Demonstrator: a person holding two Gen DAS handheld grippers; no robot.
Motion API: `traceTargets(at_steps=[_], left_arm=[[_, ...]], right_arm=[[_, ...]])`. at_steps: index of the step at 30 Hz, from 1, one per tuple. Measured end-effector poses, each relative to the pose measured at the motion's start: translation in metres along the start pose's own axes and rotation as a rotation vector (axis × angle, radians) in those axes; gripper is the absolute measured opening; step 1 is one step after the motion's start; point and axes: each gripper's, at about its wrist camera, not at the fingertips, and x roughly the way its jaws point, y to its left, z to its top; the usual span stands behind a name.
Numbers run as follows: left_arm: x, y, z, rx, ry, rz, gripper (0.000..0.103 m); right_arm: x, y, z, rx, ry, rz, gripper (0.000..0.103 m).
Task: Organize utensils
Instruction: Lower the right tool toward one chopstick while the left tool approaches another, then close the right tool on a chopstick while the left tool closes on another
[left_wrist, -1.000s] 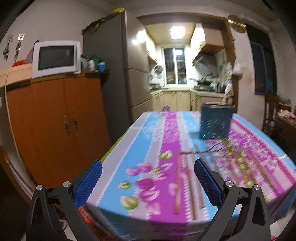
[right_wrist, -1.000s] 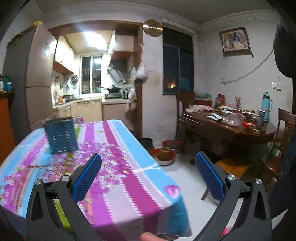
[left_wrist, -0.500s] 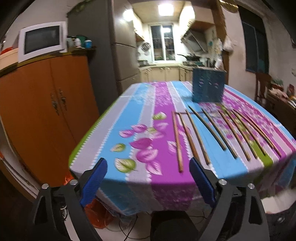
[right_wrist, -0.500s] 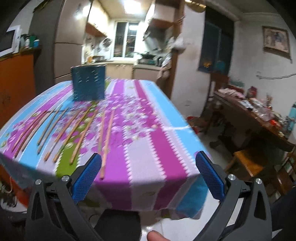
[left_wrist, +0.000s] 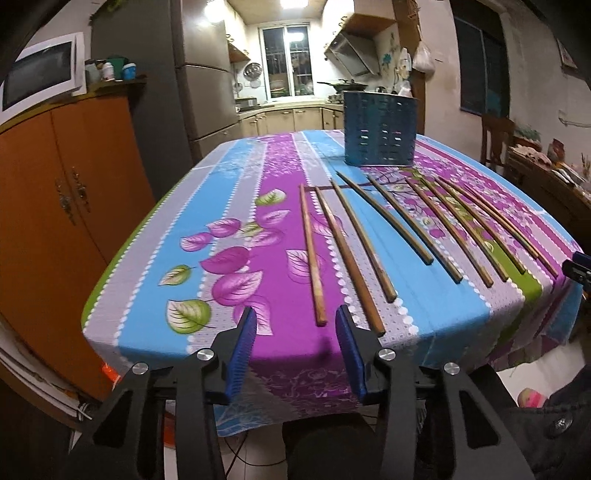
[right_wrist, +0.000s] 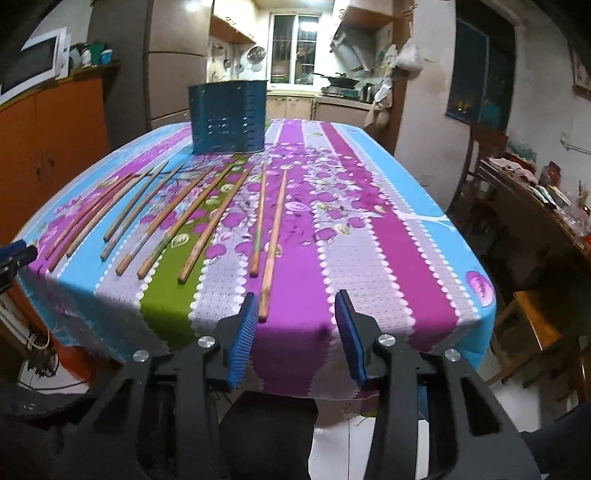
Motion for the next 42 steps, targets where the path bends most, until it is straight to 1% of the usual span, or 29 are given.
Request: traceTargets(at_steps=[2,4,6,8,10,11,13,17,21,23,28,42], left_arm=[[0.0,-0.001,-0.001,0.008,-0.003,-0.009,0.046],[0.002,-0.003,-0.001,0.014,-0.004,-0.017,0.046],[0.004,-0.003,-0.001,0.02,-0.004,-0.027,0.046],[0.006,-0.004,-0.003,0.028,-0.005,-0.035,0.046],[0.009,-0.004,-0.005,0.038,-0.007,-0.044,0.044],[0.01,-0.005,-0.005,0.044,-0.01,-0.049,0.041],[0.011,-0.006,-0.007,0.058,-0.019,-0.055,0.04],[0.014,-0.006,-0.01,0.055,-0.026,-0.079,0.035],[0.018,-0.005,-0.01,0.052,-0.052,-0.101,0.03],[0.018,-0.004,-0.011,0.042,-0.062,-0.113,0.027],[0.018,-0.004,-0.011,0.037,-0.066,-0.121,0.025],[0.018,-0.004,-0.012,0.019,-0.071,-0.122,0.025]], right_arm=[[0.002,0.001,0.0,-0.001,0.01,0.018,0.035],[0.004,0.005,-0.001,-0.008,0.011,0.032,0.035],[0.006,0.009,-0.002,-0.019,0.014,0.042,0.031],[0.009,0.011,-0.002,-0.026,0.019,0.043,0.025],[0.01,0.012,-0.004,-0.024,0.023,0.045,0.019],[0.01,0.012,-0.004,-0.025,0.022,0.044,0.018],[0.01,0.013,-0.005,-0.025,0.017,0.048,0.014],[0.01,0.015,-0.007,-0.028,0.003,0.05,0.013],[0.009,0.017,-0.01,-0.025,-0.026,0.051,0.012],[0.009,0.017,-0.01,-0.025,-0.038,0.048,0.01],[0.008,0.019,-0.01,-0.023,-0.039,0.042,0.008],[0.013,0.017,-0.008,-0.003,-0.036,0.031,0.008]])
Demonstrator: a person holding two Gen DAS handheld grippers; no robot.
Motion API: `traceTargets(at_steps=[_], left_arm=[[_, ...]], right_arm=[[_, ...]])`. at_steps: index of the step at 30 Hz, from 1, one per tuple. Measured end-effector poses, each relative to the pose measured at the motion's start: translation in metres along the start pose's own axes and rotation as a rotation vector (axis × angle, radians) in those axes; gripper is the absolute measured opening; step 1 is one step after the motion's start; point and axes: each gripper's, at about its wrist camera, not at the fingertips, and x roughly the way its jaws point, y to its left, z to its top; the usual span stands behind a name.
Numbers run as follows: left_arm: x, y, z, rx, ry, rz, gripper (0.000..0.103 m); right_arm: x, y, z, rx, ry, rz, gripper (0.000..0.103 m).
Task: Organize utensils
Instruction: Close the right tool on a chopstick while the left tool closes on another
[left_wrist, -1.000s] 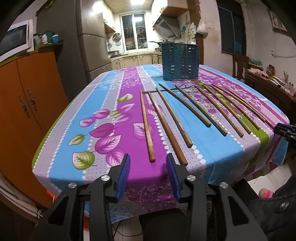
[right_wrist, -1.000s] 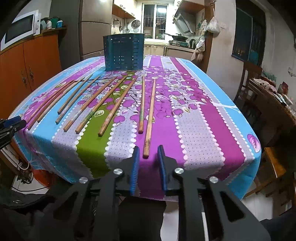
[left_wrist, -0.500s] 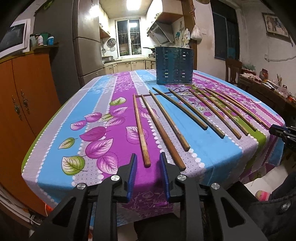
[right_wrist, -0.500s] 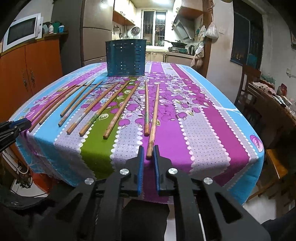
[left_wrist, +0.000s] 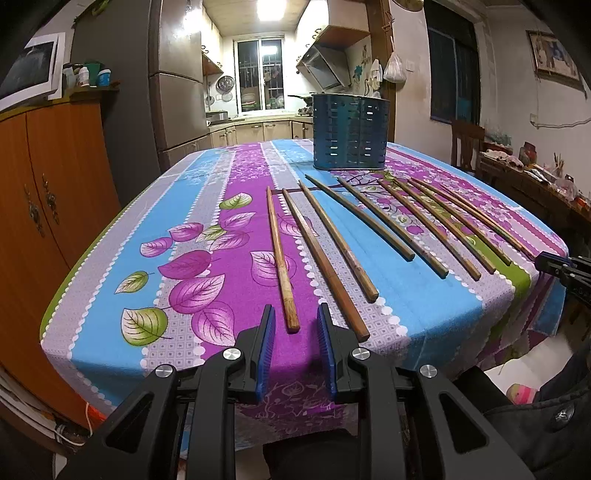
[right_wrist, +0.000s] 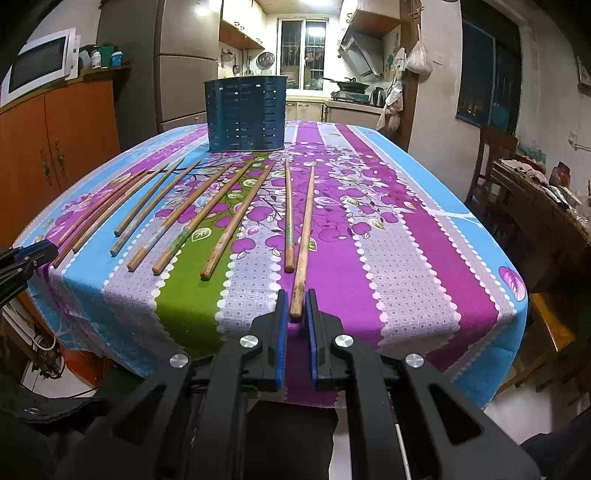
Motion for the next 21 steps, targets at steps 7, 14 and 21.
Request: traceTargets(at_steps=[7,14,21], left_arm=[[0.0005,0.0009,-0.0013,-0.002,-0.011,0.007,0.014],[0.0013,0.0031,-0.0015,-0.007,-0.013,0.016,0.009],[0.0007,0.003,-0.0005,-0.009,-0.008,0.026,0.008]], right_arm=[[0.0007,0.0013,0.0003,0.004,0.001,0.004,0.006],[0.0009,0.001,0.0005,0.007,0.0,0.002,0.005],[-0.0004,-0.0014,0.0007,0.016,-0.004,-0.01,0.005]])
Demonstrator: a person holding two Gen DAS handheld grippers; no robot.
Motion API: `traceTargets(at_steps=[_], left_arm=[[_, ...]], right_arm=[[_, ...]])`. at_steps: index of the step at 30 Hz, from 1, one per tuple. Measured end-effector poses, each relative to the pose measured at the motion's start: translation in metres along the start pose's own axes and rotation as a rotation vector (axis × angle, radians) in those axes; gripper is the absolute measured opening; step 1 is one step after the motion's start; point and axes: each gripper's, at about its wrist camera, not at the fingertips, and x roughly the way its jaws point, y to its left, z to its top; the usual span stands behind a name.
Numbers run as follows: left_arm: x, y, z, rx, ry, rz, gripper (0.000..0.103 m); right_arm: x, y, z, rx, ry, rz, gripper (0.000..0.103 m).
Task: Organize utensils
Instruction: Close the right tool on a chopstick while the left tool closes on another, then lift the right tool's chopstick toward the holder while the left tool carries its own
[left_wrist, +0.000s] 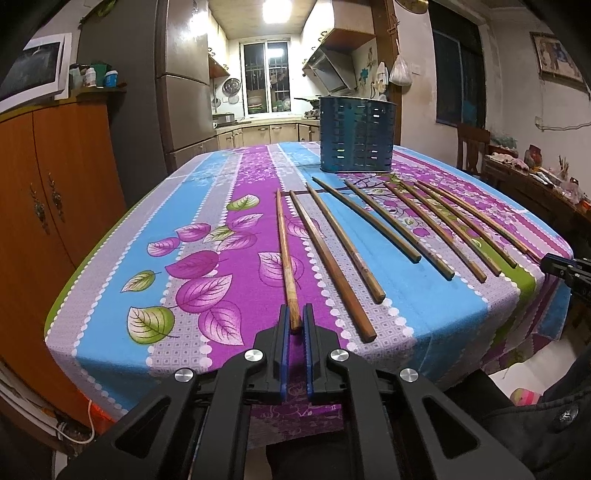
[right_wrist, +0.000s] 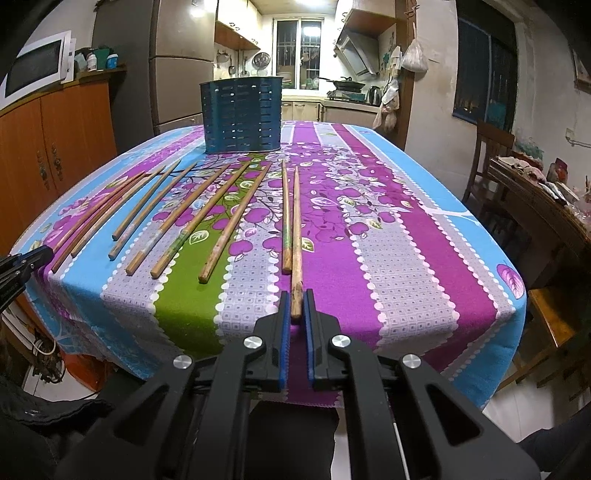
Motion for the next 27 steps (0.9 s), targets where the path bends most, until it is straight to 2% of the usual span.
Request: traceTargets(at_steps=[6,13,27], left_arm=[[-0.001,0.0,0.002,-0.014,0.011,0.002,0.007],[-0.013,0.001,0.013,-0.019,-0.017,-0.006,0.007],[-0.04,0.017,0.058,-0.103,-0.081,-0.041,0.007]], right_arm=[[-0.006,-0.001,0.002,0.008,-0.019,-0.008,0.005],[-0.015,-0.001,0.011,0.001,-0.049,-0.017,0.005],[-0.043,-0.009,0.057,-0.048,-0.17,-0.02,0.005]])
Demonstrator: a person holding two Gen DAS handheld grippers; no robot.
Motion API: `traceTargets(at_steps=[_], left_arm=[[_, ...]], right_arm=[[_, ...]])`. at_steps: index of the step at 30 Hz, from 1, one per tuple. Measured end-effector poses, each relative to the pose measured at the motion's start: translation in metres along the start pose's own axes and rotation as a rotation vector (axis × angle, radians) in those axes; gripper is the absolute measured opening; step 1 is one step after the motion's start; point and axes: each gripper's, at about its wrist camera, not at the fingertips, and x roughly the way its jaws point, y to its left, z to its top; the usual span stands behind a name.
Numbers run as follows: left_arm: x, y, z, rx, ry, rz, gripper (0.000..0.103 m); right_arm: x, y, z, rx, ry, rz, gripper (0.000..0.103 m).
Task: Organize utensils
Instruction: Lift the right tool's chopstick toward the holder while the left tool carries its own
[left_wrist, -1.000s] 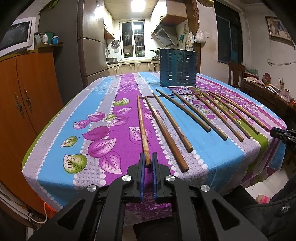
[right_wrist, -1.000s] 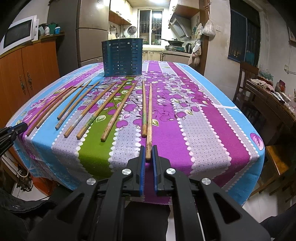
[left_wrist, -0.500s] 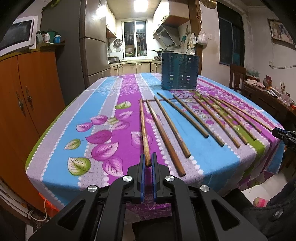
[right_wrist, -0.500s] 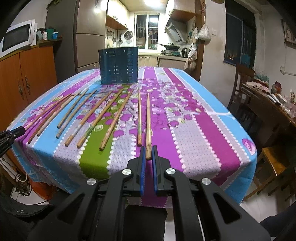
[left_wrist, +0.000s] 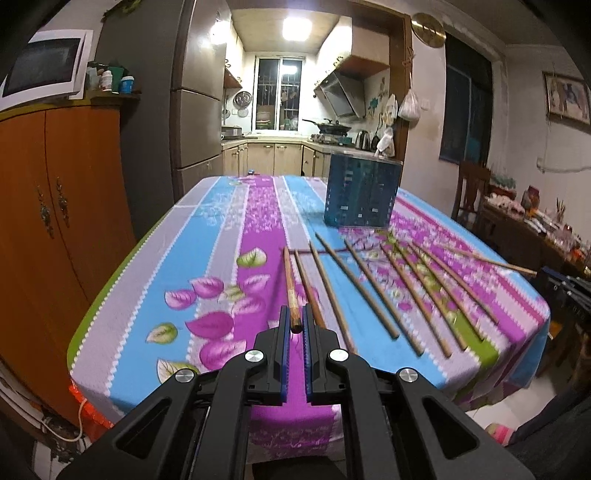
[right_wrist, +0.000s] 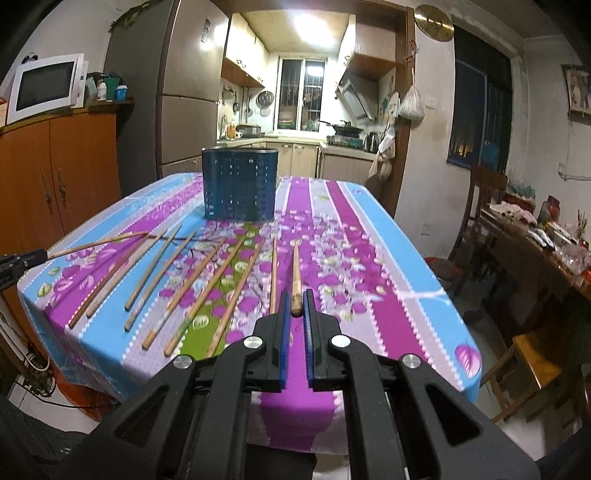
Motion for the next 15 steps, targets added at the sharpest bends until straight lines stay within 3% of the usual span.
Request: traceTargets(at_steps=[15], left_arm=[[-0.006,-0.004,0.074,0.033,-0.089,-0.033,0.007]], right_arm=[[0.005,-0.016,0.053,-0.004,-0.06,0.055,0.005]])
